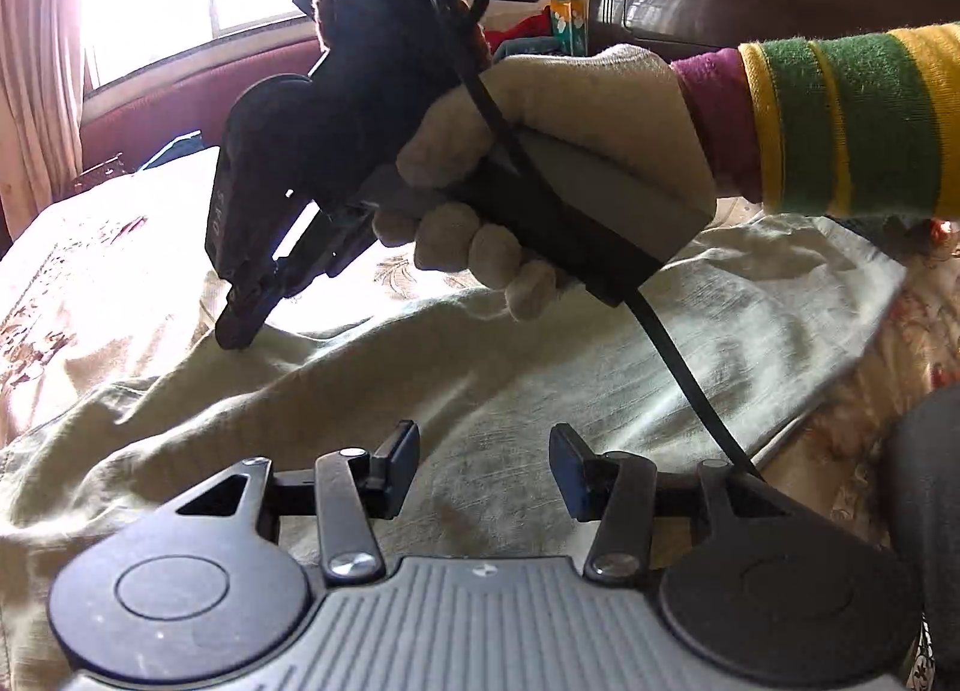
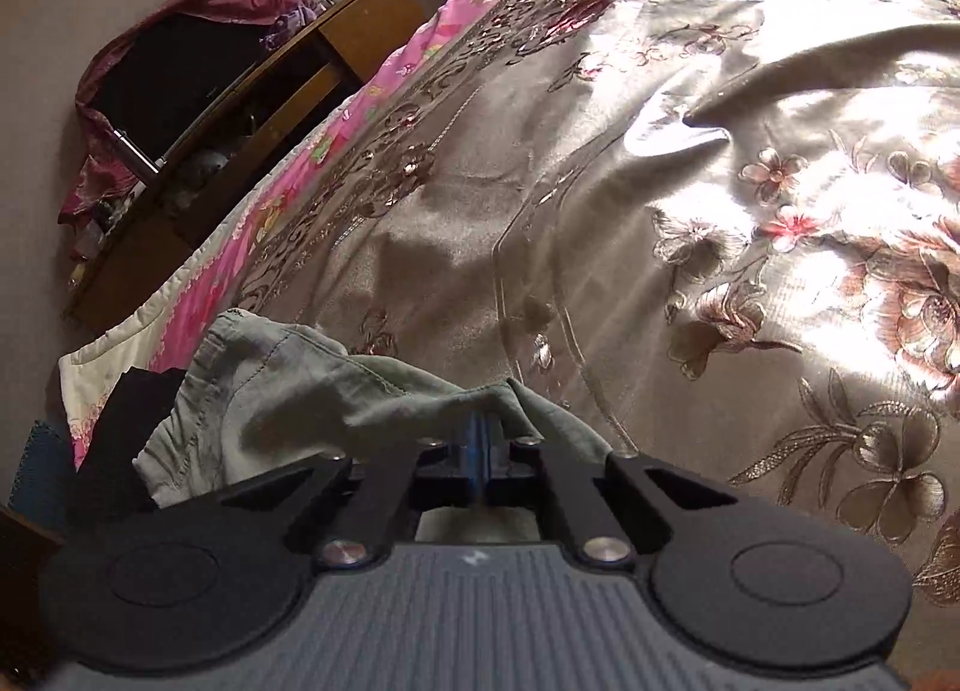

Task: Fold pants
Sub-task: 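Grasp the pants edge with the right gripper and lift it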

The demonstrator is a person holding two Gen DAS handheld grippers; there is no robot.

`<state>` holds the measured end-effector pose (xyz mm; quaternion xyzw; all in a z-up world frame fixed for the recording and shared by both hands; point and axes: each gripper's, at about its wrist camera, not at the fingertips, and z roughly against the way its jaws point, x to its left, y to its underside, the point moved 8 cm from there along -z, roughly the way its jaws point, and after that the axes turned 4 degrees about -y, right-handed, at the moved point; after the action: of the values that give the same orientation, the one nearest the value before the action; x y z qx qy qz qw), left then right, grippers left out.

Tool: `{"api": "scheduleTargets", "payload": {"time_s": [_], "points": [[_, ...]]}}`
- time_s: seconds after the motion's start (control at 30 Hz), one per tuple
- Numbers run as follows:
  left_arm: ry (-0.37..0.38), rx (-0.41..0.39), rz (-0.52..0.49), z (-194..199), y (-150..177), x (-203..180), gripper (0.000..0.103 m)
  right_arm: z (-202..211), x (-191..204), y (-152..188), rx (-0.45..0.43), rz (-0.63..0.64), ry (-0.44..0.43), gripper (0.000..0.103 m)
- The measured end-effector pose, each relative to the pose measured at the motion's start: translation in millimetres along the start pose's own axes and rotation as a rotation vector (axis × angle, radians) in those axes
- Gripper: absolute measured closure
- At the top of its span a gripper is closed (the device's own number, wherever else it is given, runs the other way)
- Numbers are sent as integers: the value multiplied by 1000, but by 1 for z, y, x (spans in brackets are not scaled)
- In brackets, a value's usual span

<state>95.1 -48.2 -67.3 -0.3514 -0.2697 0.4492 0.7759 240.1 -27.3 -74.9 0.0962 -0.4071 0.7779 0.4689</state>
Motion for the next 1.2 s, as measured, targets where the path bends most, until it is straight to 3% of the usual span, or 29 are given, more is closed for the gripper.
{"api": "scheduleTargets", "payload": {"time_s": [0.17,0.23,0.27,0.43,0.5,0.57,0.6,0.7,0.77,0.87,1.03,1.07,1.13,1.2], "points": [[-11,37,24,-8,4,6,42,-11,-31,-21,-103,-133,54,102],[-28,77,49,-14,8,12,42,-12,-34,-21,-90,-177,13,102],[-33,85,65,-15,8,15,42,-8,-31,-19,-82,-187,-22,96],[-16,71,110,-13,6,21,42,20,-14,-6,-68,-124,-58,94],[-12,65,103,-12,6,20,42,19,-14,-2,-53,-110,-70,87],[-13,59,91,-10,6,19,42,10,-15,-1,-30,-93,-79,68],[-13,58,88,-9,6,19,42,4,-13,1,-7,-80,-102,68],[-12,60,91,-9,6,22,42,-9,-7,4,58,-25,-110,68],[-8,63,101,-10,6,24,42,-11,0,7,86,33,-119,78],[2,65,116,-10,6,27,42,-5,8,7,91,79,-135,82],[-1,65,114,-12,7,29,42,-24,-7,4,103,20,-106,78],[-5,63,114,-11,8,29,42,-28,-8,4,105,10,-96,84],[-24,55,120,-11,8,31,42,-25,-10,-2,47,-7,-61,99],[-55,43,127,-9,6,36,42,-14,-13,-13,-30,-54,-74,99]]}}
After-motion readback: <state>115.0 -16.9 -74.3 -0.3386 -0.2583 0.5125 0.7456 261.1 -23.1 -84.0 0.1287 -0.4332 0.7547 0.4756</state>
